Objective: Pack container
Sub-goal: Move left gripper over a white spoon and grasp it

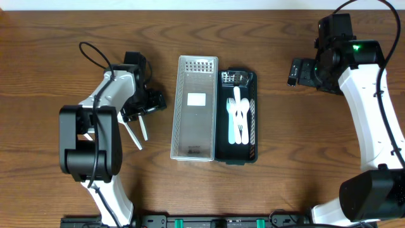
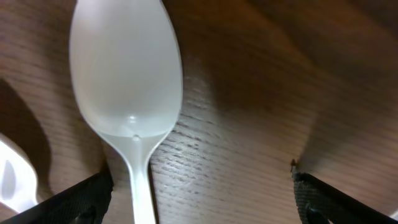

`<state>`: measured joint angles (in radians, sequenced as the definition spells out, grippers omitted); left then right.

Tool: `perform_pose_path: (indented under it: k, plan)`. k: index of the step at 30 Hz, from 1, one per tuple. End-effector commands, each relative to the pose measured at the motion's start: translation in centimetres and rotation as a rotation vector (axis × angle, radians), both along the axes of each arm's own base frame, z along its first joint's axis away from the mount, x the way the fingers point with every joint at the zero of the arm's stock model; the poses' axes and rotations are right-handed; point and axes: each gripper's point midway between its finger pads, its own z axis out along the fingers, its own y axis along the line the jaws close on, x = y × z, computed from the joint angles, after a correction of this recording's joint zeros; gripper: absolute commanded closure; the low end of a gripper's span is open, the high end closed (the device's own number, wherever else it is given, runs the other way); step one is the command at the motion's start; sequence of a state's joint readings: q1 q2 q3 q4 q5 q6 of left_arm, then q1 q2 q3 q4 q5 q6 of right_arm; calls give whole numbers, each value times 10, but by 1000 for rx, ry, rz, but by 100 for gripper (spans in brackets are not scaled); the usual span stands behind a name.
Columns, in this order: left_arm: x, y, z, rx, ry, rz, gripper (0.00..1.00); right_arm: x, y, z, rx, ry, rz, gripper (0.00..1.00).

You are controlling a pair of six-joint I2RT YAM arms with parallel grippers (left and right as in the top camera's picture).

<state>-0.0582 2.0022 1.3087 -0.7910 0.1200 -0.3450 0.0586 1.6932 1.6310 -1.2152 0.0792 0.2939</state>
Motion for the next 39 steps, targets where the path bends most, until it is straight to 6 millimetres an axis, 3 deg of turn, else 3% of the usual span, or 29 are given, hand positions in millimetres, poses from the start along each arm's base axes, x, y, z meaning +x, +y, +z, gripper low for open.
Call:
perform_pose_path:
  k: [1,9,15,17,29,32,39]
  plan:
    - [-1,4,-6,17,13,14,5,-2,0,-1,-6,9,22,1]
    - [-5,6,-9,33,25,14,8,-2,1,-1,-2,10,24,1]
    - [-9,7,-10,38,37,13,46,-3,1,-2,-3,13,24,1]
    - [-11,9,-10,46,44,13,53,-3,1,-2,-3,13,24,1]
    - [-11,9,-10,46,48,13,56,-3,1,-2,-3,13,24,1]
    - [-11,9,-10,46,48,13,68,-3,0,-2,-6,13,22,1]
    - [-11,9,-10,46,48,13,76,-3,0,-2,-6,13,22,1]
